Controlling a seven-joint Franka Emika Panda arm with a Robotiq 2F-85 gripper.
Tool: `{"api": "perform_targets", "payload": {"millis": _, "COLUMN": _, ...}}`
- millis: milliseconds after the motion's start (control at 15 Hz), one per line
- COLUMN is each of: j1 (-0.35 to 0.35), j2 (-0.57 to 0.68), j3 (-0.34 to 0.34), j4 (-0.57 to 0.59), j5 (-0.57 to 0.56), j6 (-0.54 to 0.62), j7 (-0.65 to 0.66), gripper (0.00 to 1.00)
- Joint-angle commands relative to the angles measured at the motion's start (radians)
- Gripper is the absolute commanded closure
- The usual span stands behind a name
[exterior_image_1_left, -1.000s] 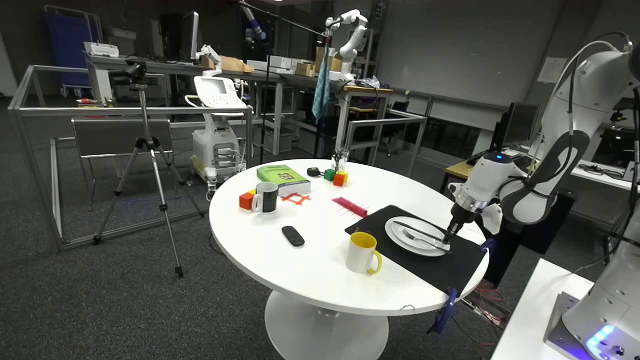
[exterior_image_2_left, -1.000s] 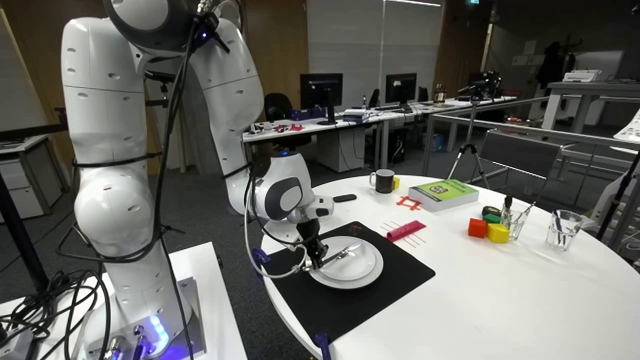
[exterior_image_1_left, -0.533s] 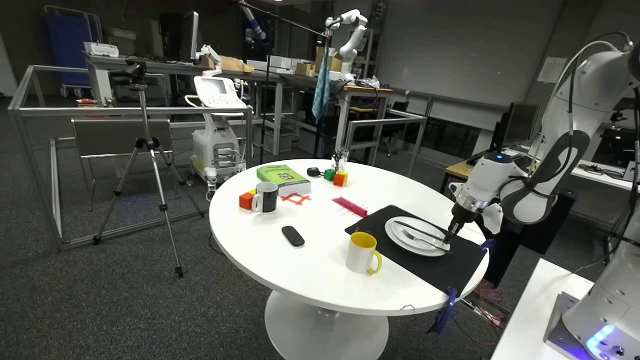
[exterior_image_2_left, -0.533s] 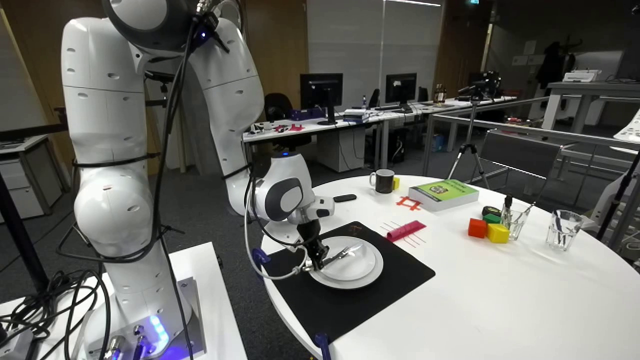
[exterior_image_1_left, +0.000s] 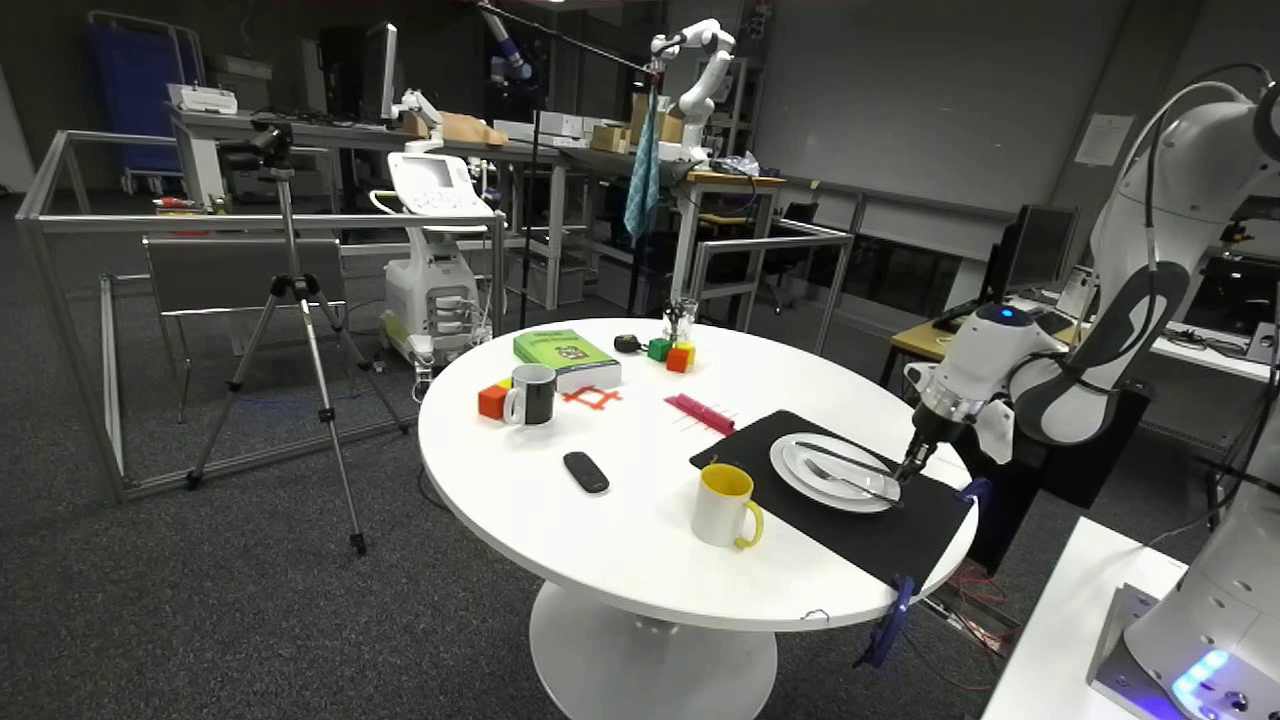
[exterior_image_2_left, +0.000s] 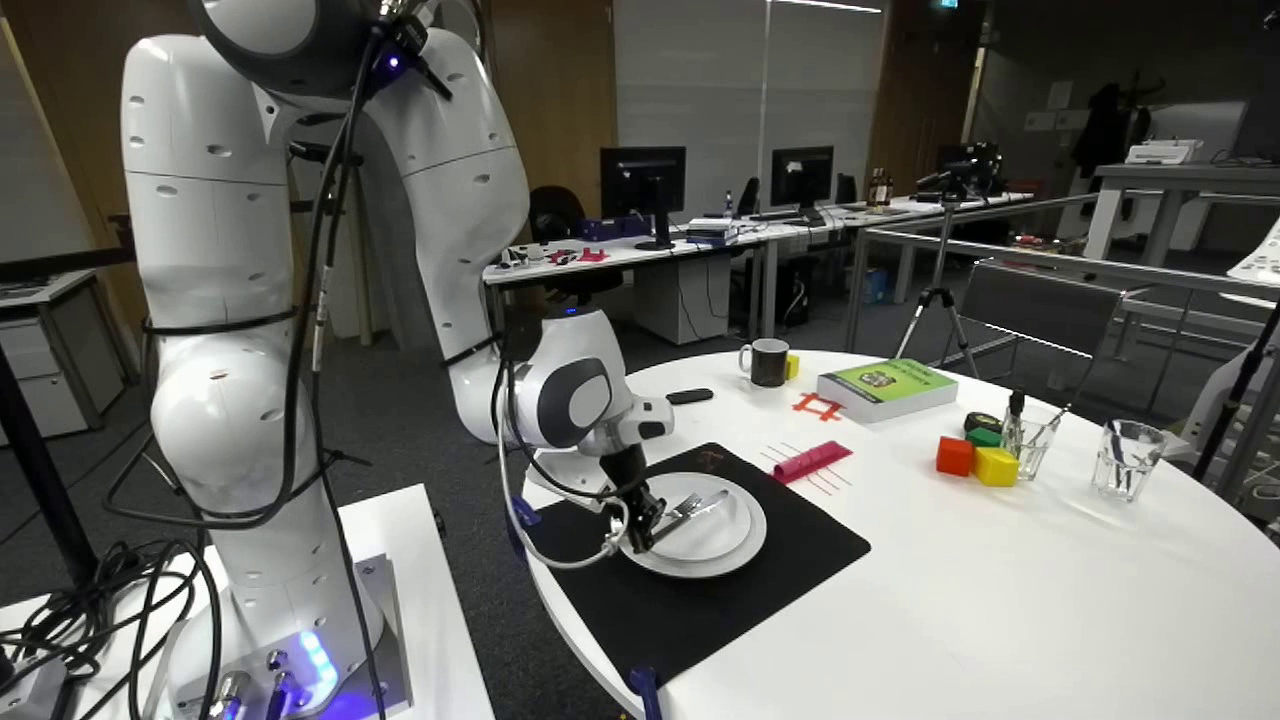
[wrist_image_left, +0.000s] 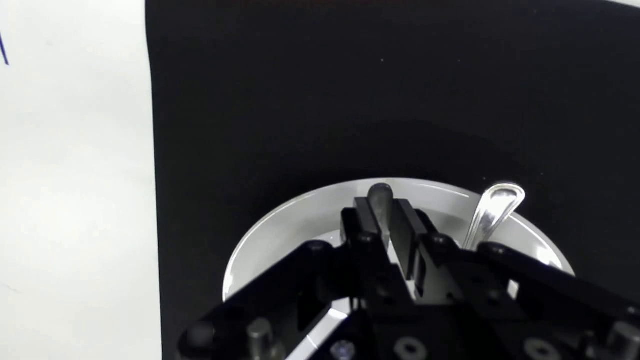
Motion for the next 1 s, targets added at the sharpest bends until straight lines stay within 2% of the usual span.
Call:
{"api": "perform_targets", "payload": {"millis": 0, "j1": 0.041, "j2": -0.019, "j3": -0.049, "j4": 0.011, "j5": -0.077, "j6": -0.012, "j7": 0.018, "gripper": 0.96}}
{"api": "perform_targets", "payload": {"millis": 667, "j1": 0.126, "j2": -0.018, "j3": -0.132, "j4": 0.045, "j5": -0.240, "j6": -0.006, "j7": 0.088, "gripper": 0.96}}
{"api": "perform_targets", "payload": {"millis": 733, "j1": 0.100, "j2": 0.000, "j3": -0.101, "j4": 0.039, "j5": -0.195, "j6": -0.001, "j7": 0.045, "gripper": 0.96}}
{"api": "perform_targets", "payload": {"millis": 800, "j1": 0.102, "j2": 0.001, "j3": -0.103, "j4": 0.040, "j5": -0.197, "j6": -0.001, "j7": 0.049, "gripper": 0.85}}
{"api": "perform_targets", "payload": {"millis": 933, "j1": 0.102, "j2": 0.005, "j3": -0.102, "j4": 0.040, "j5": -0.197, "j6": -0.001, "j7": 0.049, "gripper": 0.85}}
